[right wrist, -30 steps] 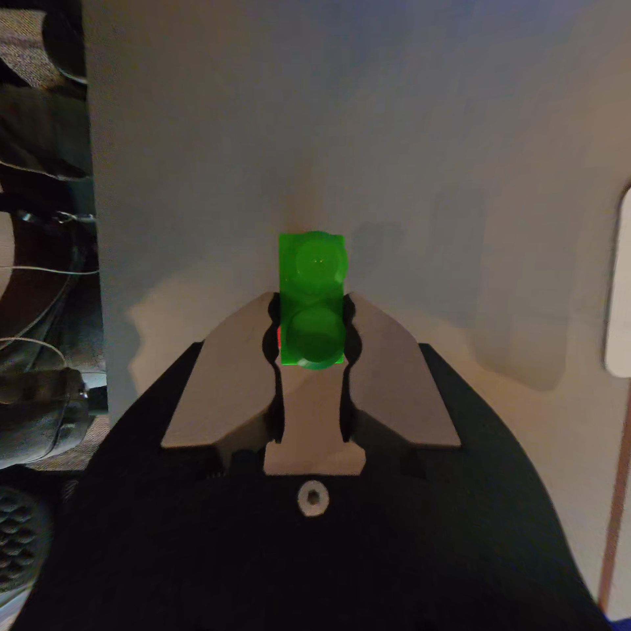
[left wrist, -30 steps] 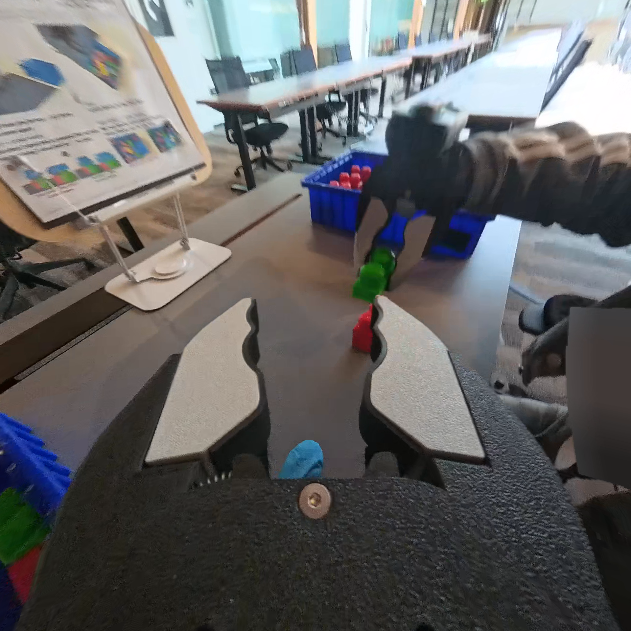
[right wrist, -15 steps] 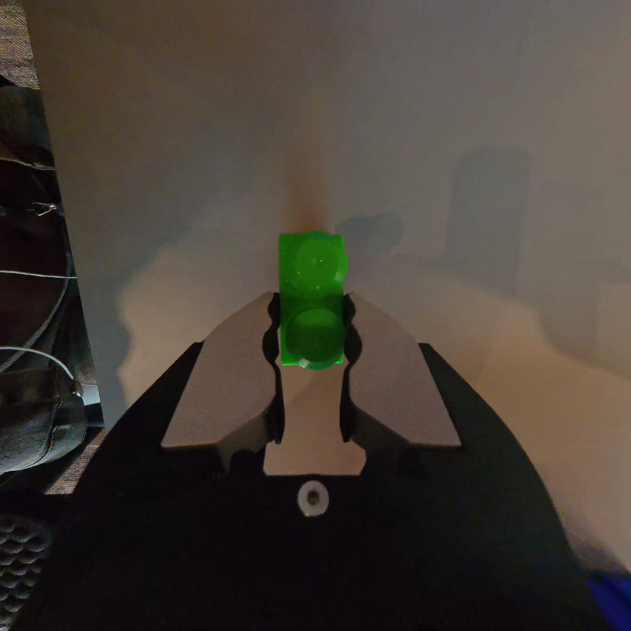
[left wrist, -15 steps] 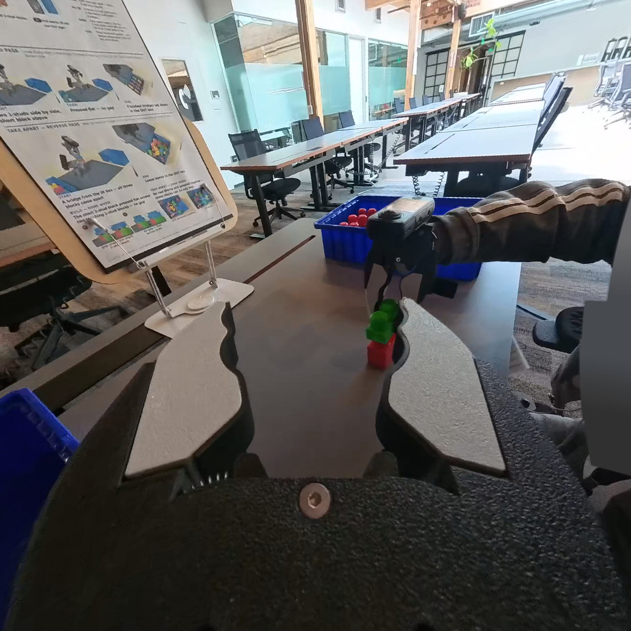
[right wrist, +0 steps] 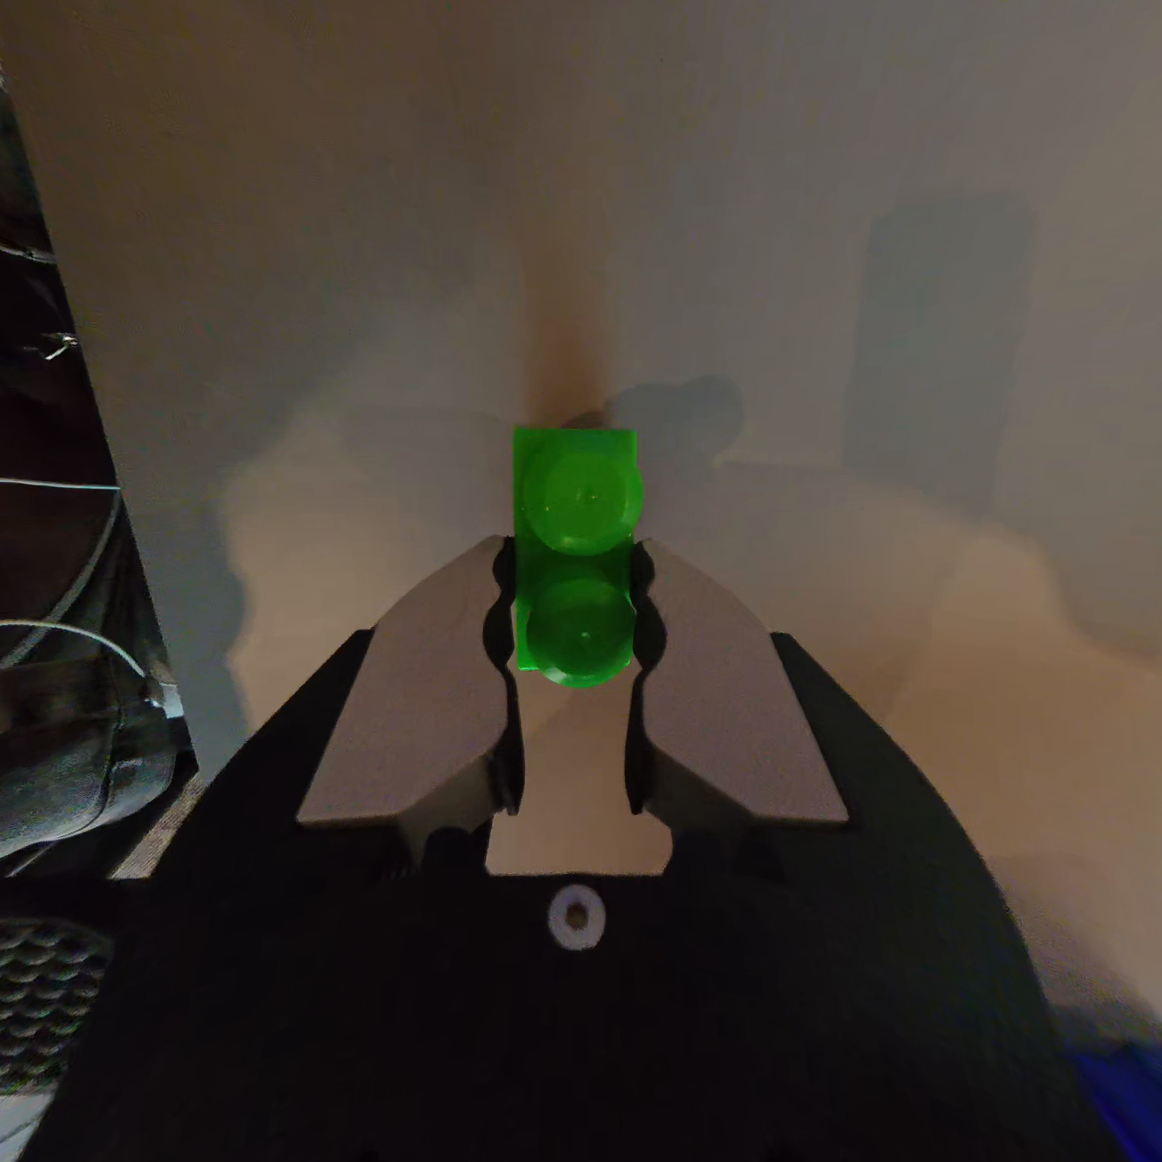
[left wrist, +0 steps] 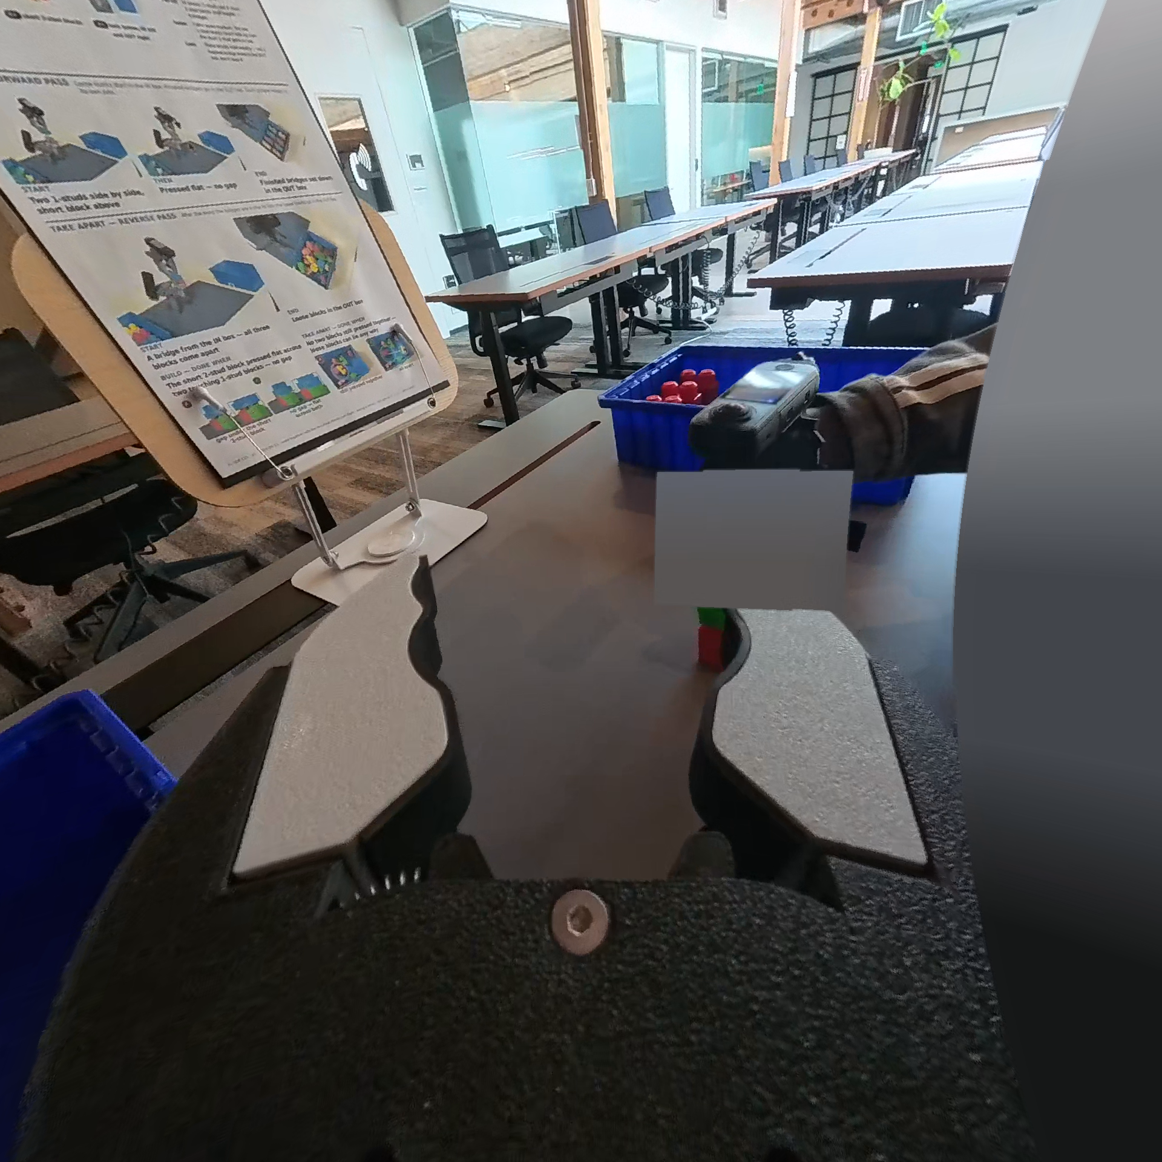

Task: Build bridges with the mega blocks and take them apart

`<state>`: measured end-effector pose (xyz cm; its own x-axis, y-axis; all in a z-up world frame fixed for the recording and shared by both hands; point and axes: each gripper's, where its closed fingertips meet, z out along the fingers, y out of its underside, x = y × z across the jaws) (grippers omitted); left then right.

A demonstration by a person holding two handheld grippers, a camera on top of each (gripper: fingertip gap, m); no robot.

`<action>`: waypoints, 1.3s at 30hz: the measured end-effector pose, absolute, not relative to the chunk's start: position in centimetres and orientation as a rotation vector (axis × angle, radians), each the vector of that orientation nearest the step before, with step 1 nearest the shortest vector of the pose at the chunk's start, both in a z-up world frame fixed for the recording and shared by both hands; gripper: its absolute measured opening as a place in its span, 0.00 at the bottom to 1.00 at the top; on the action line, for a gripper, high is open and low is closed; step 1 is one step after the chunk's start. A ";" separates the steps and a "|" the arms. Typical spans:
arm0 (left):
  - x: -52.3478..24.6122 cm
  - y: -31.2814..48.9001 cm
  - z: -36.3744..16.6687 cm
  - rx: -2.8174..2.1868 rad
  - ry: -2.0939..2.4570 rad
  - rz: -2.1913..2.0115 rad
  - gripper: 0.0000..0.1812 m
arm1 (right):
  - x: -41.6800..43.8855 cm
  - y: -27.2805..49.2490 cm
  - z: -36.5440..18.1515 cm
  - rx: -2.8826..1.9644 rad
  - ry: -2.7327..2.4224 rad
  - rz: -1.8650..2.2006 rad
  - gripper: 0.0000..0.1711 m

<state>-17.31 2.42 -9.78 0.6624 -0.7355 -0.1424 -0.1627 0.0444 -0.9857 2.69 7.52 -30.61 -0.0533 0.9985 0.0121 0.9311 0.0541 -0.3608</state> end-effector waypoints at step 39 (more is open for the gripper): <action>-16.7 2.4 -11.6 -1.531 0.839 -0.566 0.49 | 3.3 7.6 -31.8 -2.075 -2.284 -0.045 0.21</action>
